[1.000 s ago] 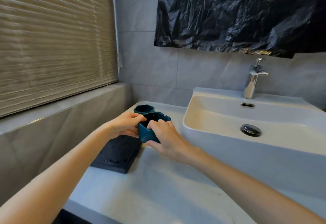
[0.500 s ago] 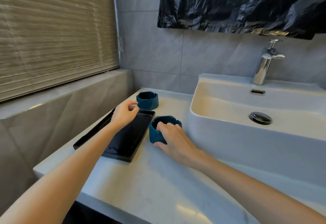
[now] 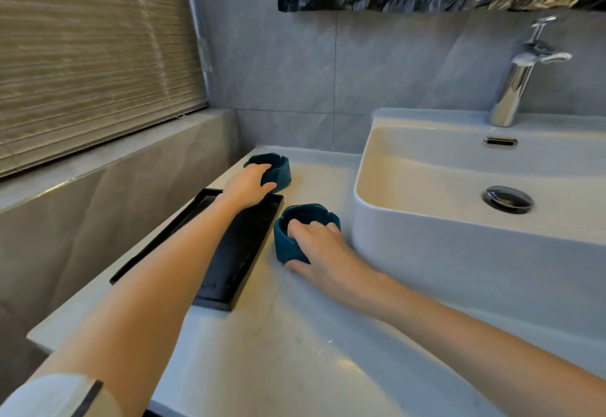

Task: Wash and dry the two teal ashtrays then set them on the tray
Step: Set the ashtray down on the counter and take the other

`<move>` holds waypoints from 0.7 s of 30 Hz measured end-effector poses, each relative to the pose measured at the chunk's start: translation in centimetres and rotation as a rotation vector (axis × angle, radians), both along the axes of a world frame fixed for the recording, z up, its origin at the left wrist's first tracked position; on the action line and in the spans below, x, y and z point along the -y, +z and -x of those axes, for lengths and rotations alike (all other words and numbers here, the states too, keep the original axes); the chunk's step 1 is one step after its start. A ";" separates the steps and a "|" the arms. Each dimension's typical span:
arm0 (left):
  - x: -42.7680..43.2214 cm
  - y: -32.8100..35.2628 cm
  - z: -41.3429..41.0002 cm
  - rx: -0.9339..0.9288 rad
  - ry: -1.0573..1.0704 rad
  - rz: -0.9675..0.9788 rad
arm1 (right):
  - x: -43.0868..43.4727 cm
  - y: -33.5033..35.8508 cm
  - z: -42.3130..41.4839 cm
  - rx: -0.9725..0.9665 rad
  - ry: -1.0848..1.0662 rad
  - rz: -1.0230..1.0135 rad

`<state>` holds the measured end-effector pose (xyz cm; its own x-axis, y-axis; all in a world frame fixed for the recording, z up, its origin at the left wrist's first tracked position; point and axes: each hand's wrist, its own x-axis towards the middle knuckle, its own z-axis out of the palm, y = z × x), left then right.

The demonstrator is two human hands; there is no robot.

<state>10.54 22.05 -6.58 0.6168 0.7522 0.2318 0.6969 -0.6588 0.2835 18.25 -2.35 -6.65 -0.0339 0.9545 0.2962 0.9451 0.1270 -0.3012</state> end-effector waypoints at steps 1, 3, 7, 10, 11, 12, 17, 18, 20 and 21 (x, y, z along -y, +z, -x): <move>-0.3 -0.2 -0.2 -0.012 0.003 -0.016 | -0.1 0.0 -0.1 0.000 0.003 0.004; -0.8 -0.5 -0.5 -0.003 0.021 -0.060 | -0.5 -0.3 -0.1 0.017 0.007 -0.001; -1.4 -0.6 -0.8 0.024 0.055 -0.097 | -0.8 -0.6 -0.4 0.015 0.015 -0.001; -1.3 -0.5 -0.9 0.048 0.076 -0.100 | -0.9 -0.7 -0.5 -0.054 0.008 0.015; -1.2 -0.5 -0.9 0.051 0.079 -0.107 | -0.9 -0.6 -0.5 -0.078 0.005 0.009; -1.0 -0.5 -0.8 0.055 0.082 -0.114 | -0.8 -0.6 -0.4 -0.103 0.002 0.006; 0.4 -0.5 0.3 0.182 0.118 -0.150 | -0.9 -0.5 -0.1 -0.312 -0.017 -0.053; 0.7 -0.3 0.6 0.217 0.124 -0.169 | -0.9 -0.3 -0.1 -0.360 -0.022 -0.070; 1.3 0.7 1.3 0.268 0.122 -0.209 | -0.9 0.1 0.1 -0.404 -0.018 -0.096; 1.7 1.4 1.6 0.282 0.119 -0.225 | -0.8 0.5 0.3 -0.413 -0.010 -0.116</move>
<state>8.92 20.37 -5.17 0.4161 0.7260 0.5475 0.6875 -0.6452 0.3331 17.94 -1.52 -6.12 0.1189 0.9137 0.3886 0.7491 0.1743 -0.6391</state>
